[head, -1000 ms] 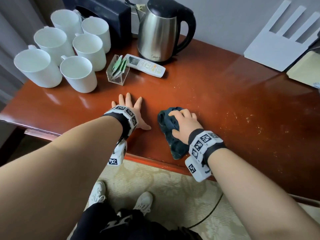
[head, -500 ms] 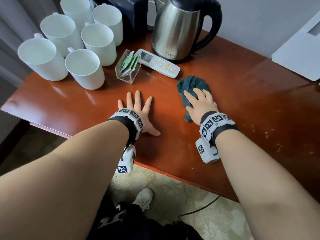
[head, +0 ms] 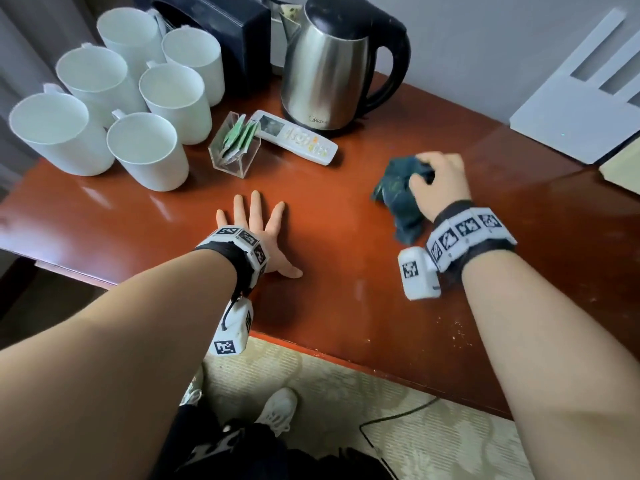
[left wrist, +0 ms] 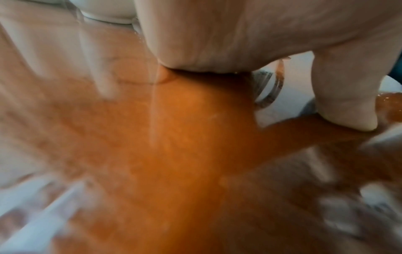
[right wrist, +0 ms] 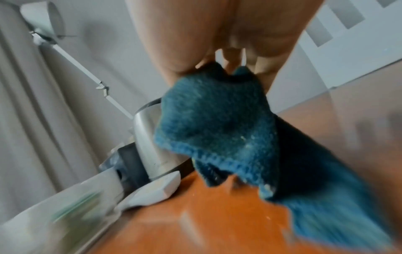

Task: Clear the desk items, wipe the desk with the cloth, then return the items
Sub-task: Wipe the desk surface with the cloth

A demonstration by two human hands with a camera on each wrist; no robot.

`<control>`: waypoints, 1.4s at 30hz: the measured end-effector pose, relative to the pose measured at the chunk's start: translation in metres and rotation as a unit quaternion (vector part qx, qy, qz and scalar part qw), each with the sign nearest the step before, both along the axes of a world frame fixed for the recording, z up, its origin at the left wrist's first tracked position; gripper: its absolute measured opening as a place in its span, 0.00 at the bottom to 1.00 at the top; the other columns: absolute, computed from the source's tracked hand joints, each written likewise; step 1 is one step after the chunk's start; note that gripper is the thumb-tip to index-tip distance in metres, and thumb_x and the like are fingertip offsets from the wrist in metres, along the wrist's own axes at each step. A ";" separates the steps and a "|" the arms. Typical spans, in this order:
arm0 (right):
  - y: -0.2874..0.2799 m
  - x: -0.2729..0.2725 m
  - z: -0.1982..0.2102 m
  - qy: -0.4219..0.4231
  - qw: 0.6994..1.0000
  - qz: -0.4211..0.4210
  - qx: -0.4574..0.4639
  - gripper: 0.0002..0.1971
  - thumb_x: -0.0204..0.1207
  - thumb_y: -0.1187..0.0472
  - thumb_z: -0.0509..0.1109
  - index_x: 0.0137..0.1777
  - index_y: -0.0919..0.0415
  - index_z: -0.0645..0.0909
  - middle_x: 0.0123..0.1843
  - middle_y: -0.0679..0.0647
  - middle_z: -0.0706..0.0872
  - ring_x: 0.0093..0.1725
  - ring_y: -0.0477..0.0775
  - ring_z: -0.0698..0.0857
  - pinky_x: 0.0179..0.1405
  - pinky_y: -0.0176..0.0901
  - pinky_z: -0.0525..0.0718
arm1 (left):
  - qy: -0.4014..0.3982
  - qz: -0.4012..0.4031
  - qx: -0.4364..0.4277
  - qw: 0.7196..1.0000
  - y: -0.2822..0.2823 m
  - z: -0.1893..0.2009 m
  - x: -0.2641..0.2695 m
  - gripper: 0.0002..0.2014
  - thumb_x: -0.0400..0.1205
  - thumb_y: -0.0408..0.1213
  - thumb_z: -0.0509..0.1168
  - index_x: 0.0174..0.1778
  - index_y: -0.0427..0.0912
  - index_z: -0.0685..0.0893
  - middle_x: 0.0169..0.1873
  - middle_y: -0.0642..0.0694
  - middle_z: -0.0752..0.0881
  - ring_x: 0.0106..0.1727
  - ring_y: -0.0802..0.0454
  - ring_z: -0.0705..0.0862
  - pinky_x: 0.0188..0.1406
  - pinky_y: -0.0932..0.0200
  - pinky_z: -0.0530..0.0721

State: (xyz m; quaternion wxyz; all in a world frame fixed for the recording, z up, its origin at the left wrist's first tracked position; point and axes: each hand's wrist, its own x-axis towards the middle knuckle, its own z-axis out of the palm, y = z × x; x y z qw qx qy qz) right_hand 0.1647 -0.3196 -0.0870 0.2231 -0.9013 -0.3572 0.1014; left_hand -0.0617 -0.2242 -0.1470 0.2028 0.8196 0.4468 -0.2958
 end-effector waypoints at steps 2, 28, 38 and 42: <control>0.022 0.009 -0.010 -0.003 0.999 -0.013 -0.035 0.22 0.79 0.59 0.62 0.73 0.53 0.71 0.75 0.59 0.65 0.74 0.62 0.67 0.73 0.44 0.65 | 0.000 0.001 -0.001 1.000 0.001 -0.002 0.000 0.63 0.62 0.70 0.70 0.79 0.59 0.29 0.79 0.44 0.25 0.80 0.38 0.26 0.76 0.33 0.32; 0.008 -0.046 -0.019 0.018 0.854 0.350 -0.385 0.34 0.73 0.43 0.69 0.76 0.48 0.60 0.76 0.53 0.59 0.74 0.61 0.61 0.64 0.49 0.71 | 0.010 -0.005 0.000 1.000 0.005 -0.006 0.002 0.64 0.61 0.70 0.70 0.79 0.59 0.29 0.79 0.43 0.25 0.80 0.36 0.27 0.76 0.31 0.34; 0.013 -0.048 -0.053 -0.030 0.949 0.183 -0.255 0.30 0.81 0.50 0.58 0.81 0.49 0.53 0.82 0.53 0.55 0.77 0.62 0.58 0.74 0.54 0.63 | 0.014 -0.004 0.005 1.000 0.004 -0.006 0.003 0.64 0.61 0.71 0.69 0.79 0.59 0.29 0.78 0.44 0.24 0.80 0.37 0.27 0.76 0.32 0.35; -0.008 -0.056 -0.054 -0.021 0.936 0.230 -0.265 0.29 0.82 0.50 0.56 0.82 0.49 0.53 0.83 0.51 0.52 0.81 0.60 0.52 0.77 0.56 0.59 | 0.010 -0.007 0.010 1.000 0.003 -0.005 0.002 0.64 0.61 0.72 0.69 0.79 0.59 0.30 0.79 0.43 0.25 0.80 0.36 0.28 0.76 0.31 0.35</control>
